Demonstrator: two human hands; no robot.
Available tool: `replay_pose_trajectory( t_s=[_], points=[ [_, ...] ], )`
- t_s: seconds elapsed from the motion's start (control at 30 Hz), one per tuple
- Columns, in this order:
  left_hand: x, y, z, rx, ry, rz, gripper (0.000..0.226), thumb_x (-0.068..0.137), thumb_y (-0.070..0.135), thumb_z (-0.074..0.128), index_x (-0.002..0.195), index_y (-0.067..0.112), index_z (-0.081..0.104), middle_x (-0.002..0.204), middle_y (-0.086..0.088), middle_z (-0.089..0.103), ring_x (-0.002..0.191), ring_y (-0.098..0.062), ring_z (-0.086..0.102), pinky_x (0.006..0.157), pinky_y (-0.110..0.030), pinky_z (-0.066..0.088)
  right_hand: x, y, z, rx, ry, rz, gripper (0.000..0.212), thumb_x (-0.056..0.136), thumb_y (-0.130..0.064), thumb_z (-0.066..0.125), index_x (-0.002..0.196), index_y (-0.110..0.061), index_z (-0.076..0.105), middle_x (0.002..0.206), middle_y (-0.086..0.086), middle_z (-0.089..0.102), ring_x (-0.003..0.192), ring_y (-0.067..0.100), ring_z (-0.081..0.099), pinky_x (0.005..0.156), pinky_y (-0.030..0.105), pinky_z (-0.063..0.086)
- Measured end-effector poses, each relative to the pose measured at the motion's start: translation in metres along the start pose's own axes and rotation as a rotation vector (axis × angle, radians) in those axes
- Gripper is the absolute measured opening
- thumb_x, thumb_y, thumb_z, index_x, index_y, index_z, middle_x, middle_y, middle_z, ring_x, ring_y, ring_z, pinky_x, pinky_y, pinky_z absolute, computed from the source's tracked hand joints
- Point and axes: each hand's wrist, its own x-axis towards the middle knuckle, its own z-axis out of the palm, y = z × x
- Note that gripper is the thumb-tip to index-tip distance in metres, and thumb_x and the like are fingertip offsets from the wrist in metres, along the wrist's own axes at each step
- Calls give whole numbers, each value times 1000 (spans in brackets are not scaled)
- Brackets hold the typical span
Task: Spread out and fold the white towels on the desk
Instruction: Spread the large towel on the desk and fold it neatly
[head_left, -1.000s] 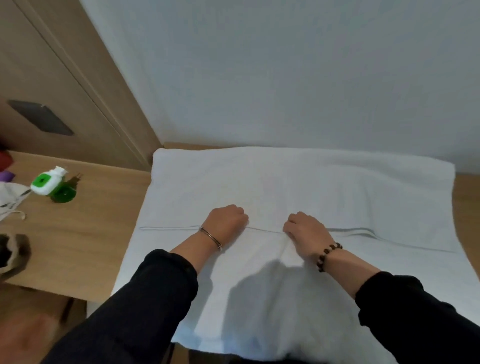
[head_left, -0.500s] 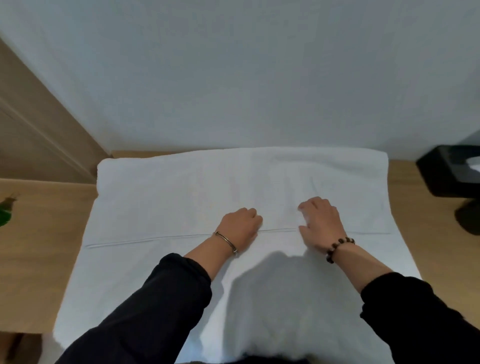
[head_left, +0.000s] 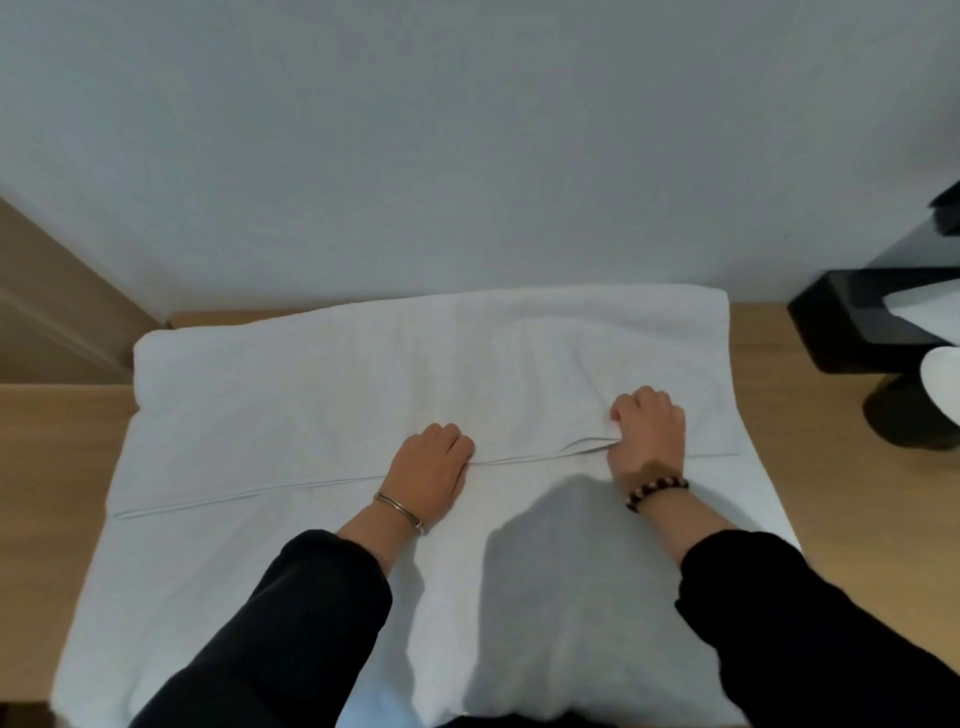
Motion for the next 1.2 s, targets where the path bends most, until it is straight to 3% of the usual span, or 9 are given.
replay_pose_trajectory(
  t_s=[0.07,0.23,0.33,0.47,0.73,0.9,1.0,1.07,1.2],
  points=[
    [-1,-2,3,-7,16,12,16,67,1,73,78,7,63,74,-8,58,59,-27,53,48,-30,42,-1,25,-7,-188,16,-146,33,41,17,67,67,-4,60,71,16,54,67,33,53,62,37,36],
    [0,-4,1,3,37,13,25,60,-1,73,80,8,62,81,-8,58,66,-28,55,56,-31,42,-7,16,-3,-292,-92,51,23,81,2,48,96,-10,60,107,14,52,99,30,46,82,38,29],
    [-14,-19,-4,78,5,-197,47,59,10,66,106,12,61,117,-12,57,106,-35,56,86,-47,42,-17,-10,12,-192,34,-173,36,69,16,61,100,-2,66,119,27,57,106,41,58,91,55,44],
    [-43,-58,-8,158,-207,-411,76,81,26,60,148,25,25,156,-4,19,145,-25,11,111,-57,13,-24,-39,27,-187,77,-436,71,56,23,67,120,-7,65,132,22,54,118,39,55,95,60,41],
    [-57,-91,0,189,-146,-427,68,84,43,43,148,33,22,156,1,19,145,-26,13,107,-62,16,0,-58,50,-119,-74,-360,83,68,13,51,144,-20,39,153,13,29,141,31,28,108,59,22],
    [-33,-113,2,175,-177,-453,69,90,31,50,149,37,13,158,6,5,146,-20,1,112,-56,8,38,-58,51,-138,-323,-309,96,77,10,40,150,-36,-2,158,-5,-15,145,14,-15,115,47,-5],
    [-13,-116,-13,12,-209,-544,67,90,10,45,147,36,22,158,8,11,146,-15,3,116,-46,4,53,-71,35,-96,-390,-271,93,78,19,36,152,-31,9,160,-2,-6,146,15,-6,117,43,0],
    [-4,-114,-35,-99,-166,-581,62,87,1,45,142,29,37,151,1,34,140,-21,27,114,-37,19,57,-82,15,-28,-359,-192,71,84,12,40,145,-22,35,153,3,27,140,21,27,113,35,24],
    [-3,-96,-96,217,9,-466,48,82,-6,42,122,17,55,108,-12,58,93,-34,58,65,-38,40,50,-103,-38,-46,31,-166,36,82,10,42,106,-7,64,103,12,59,95,30,54,73,31,39]
  ],
)
